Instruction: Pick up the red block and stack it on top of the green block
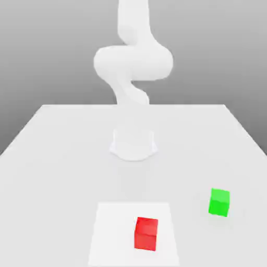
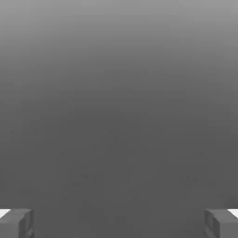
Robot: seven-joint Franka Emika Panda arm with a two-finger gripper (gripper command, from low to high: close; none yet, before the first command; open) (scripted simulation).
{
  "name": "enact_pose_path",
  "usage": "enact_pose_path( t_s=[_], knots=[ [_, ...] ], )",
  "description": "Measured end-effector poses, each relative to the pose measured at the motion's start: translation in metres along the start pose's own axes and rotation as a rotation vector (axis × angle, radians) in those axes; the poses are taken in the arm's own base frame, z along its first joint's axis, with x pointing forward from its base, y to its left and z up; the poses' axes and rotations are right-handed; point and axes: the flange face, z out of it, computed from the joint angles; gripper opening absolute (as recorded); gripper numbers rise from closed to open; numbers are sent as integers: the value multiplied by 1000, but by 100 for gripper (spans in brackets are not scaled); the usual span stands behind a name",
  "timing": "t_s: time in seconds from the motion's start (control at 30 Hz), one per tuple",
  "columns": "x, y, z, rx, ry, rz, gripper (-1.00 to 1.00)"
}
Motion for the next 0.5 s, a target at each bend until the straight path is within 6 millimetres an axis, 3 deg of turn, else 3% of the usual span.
enact_pose_path(
  t_s=[0.23, 0.5],
  knots=[
    [-35, 22, 151, -182, -137, 39, 0],
    [-106, 85, 289, -375, -298, 85, 0]
  ],
)
